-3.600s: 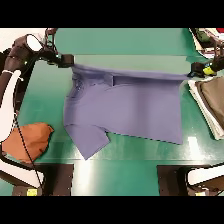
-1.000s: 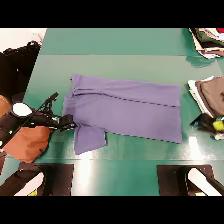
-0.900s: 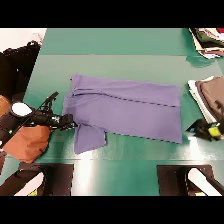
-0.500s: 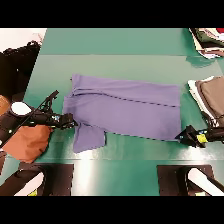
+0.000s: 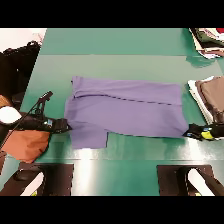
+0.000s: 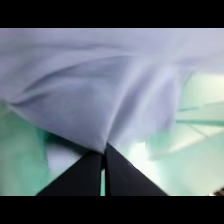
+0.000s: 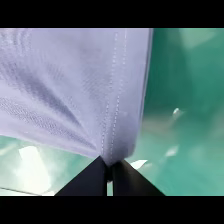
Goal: Fold the shirts.
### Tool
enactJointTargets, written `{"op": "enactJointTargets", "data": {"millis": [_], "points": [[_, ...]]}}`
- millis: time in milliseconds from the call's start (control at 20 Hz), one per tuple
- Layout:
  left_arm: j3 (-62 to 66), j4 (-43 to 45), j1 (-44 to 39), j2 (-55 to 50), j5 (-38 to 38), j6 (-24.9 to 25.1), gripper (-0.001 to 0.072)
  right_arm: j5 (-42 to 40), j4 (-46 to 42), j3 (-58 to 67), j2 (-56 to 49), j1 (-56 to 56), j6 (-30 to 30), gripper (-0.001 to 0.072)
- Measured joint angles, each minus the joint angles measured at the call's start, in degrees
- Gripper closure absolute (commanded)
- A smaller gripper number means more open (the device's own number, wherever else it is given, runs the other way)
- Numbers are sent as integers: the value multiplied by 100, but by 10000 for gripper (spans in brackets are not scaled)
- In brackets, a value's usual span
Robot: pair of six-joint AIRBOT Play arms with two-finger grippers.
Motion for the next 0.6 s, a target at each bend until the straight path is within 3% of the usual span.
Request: {"op": "enactJointTargets", "data": {"millis": [200,300,600], "points": [[9,13,0,713,-848,-433,686,470,-629,636,564,44,83,698],[74,-122,0,837,-892,-544,686,553,-752,962,638,173,166,699],[743,-216,0,-85,212,-131,685,452,-894,2190,-533,885,291,698]]}}
